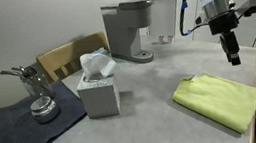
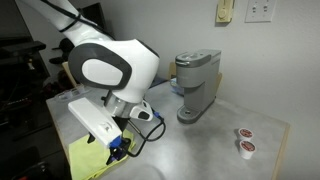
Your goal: Unfold the towel
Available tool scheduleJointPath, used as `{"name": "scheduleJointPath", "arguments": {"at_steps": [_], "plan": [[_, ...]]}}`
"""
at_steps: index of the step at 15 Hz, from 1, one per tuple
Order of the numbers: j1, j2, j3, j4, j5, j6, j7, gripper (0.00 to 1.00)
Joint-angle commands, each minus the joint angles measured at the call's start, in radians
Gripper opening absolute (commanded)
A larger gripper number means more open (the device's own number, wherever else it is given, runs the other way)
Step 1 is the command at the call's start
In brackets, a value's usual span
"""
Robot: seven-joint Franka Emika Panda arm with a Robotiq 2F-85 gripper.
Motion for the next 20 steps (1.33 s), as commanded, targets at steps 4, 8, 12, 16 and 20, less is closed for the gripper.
{"name": "scheduleJointPath", "arguments": {"at_steps": [4, 8, 12, 16, 20], "plan": [[-0.044, 0.033, 0.014, 0.003, 0.047, -0.028, -0.081, 1.00], [-0.052, 0.049, 0.014, 0.005, 0.053, -0.033, -0.094, 1.00], [-0.051, 0.054, 0.017, -0.014, 0.131, 0.040, 0.010, 1.00], [-0.044, 0.041, 0.023, -0.051, 0.184, 0.144, 0.138, 1.00], [-0.043, 0.041, 0.032, -0.076, 0.170, 0.212, 0.233, 1.00]]}}
